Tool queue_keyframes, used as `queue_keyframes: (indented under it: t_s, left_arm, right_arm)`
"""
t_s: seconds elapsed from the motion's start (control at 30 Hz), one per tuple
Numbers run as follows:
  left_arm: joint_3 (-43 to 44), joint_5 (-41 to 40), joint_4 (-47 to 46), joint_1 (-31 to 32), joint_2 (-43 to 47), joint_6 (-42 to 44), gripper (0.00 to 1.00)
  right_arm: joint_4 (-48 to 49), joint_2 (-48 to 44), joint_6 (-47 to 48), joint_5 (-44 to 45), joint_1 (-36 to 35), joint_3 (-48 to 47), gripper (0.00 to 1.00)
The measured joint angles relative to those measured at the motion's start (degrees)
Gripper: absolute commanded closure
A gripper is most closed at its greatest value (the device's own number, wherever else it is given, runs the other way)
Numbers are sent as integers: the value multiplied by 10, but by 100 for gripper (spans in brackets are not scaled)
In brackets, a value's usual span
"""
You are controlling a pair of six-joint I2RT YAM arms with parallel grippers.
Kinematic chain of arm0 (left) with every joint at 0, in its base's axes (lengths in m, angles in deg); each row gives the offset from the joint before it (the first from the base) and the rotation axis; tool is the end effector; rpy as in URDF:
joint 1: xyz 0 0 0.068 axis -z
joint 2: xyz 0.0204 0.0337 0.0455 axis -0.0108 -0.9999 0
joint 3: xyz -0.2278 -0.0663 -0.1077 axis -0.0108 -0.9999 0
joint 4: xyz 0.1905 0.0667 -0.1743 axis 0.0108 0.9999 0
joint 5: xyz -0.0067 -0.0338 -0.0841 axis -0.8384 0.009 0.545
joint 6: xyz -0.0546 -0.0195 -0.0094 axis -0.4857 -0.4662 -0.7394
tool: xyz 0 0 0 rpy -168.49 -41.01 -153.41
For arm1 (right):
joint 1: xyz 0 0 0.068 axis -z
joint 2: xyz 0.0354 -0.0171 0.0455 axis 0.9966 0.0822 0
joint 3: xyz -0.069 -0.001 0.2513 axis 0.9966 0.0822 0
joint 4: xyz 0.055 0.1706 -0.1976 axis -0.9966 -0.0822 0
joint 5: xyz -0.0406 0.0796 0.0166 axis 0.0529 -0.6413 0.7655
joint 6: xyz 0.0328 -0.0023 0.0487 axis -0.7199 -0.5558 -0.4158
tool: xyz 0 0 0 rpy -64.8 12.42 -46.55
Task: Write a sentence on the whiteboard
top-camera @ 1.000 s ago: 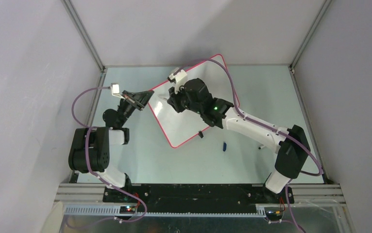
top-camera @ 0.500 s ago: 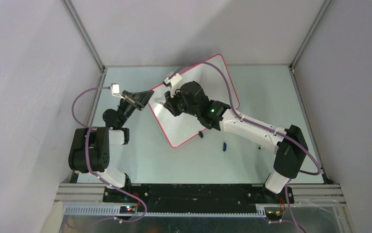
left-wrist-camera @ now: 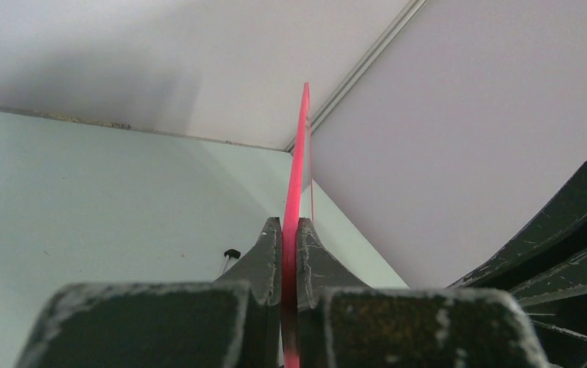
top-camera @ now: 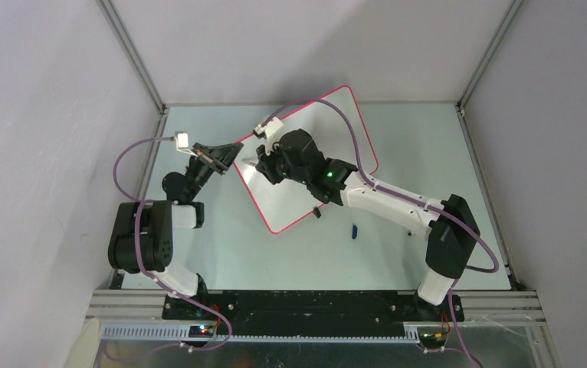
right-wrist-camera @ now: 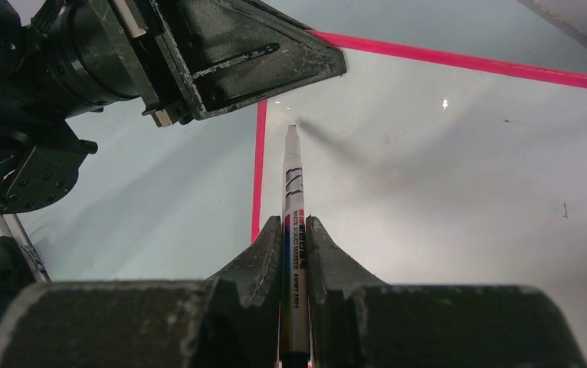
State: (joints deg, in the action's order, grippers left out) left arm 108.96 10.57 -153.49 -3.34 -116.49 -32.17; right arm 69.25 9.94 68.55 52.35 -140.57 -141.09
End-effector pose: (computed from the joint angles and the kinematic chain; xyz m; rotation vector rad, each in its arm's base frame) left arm 0.2898 -0.0128 0.2089 -0.0246 1.3536 -1.1749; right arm 0.2443 0.3492 0.3281 -0.8459 1.7737 0.6294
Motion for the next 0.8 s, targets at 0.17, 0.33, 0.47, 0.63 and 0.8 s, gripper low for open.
queue_keyframes:
  t_s: [0.17,0.33,0.47,0.63,0.8]
  left_arm:
    - [0,0,0,0,0,0,99]
    - [0,0,0,0,0,1,99]
    - [0,0,0,0,0,2,99]
    - [0,0,0,0,0,2,99]
    - [0,-1,0,0,0,2,99]
  right_arm:
    - [4,0,2,1,0,-3,100]
    - [3,3,3,7,-1,-9,100]
    - [3,14,7,14,-1,-27,100]
    - [1,21,8,17,-1,-37,100]
    - [-2,24,9,25,-1,-44,100]
